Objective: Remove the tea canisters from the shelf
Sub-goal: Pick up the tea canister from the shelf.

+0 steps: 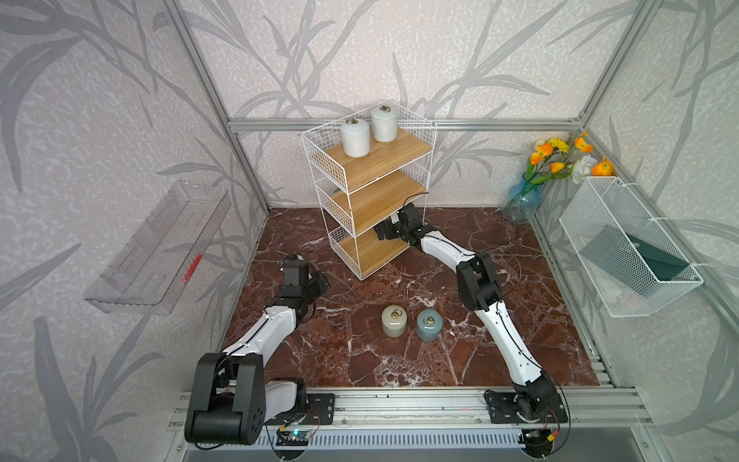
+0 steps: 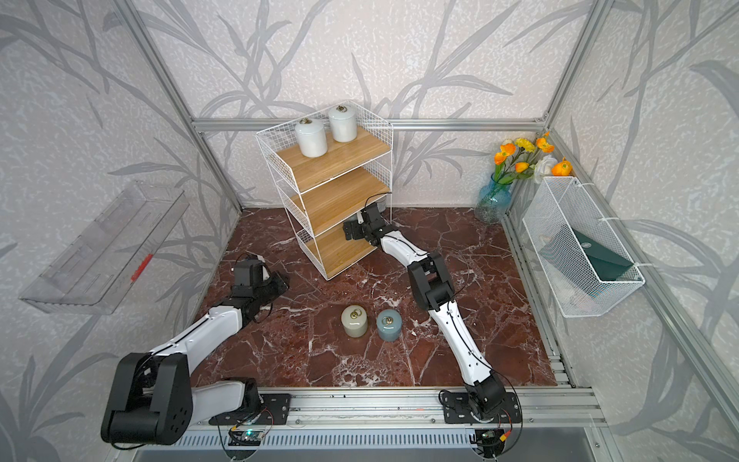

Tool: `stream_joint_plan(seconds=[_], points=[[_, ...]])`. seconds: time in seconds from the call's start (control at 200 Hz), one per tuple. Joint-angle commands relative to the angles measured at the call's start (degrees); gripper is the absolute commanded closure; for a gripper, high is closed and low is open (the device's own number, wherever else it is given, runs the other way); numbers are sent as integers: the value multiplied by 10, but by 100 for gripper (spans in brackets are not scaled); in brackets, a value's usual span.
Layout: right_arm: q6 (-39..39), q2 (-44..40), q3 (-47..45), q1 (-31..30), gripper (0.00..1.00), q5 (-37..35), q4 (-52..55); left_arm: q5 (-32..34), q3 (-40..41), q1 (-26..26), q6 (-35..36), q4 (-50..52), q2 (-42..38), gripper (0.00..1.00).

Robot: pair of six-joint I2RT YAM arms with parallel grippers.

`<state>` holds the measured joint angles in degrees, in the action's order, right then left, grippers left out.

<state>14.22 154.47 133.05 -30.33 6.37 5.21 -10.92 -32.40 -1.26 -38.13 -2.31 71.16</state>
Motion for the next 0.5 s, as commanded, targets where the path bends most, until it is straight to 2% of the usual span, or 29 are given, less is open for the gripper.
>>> stream_joint_plan(seconds=[0.0, 0.315, 0.495], points=[[46, 24, 33, -6, 1, 10, -34, -5, 0, 3, 3, -13, 8, 76], [-21, 54, 91, -29, 1, -84, -35, -27, -2, 3, -8, -37, 44, 78], [-9, 79, 136, -29, 1, -126, -17, -38, -7, 3, -8, -41, 56, 79]])
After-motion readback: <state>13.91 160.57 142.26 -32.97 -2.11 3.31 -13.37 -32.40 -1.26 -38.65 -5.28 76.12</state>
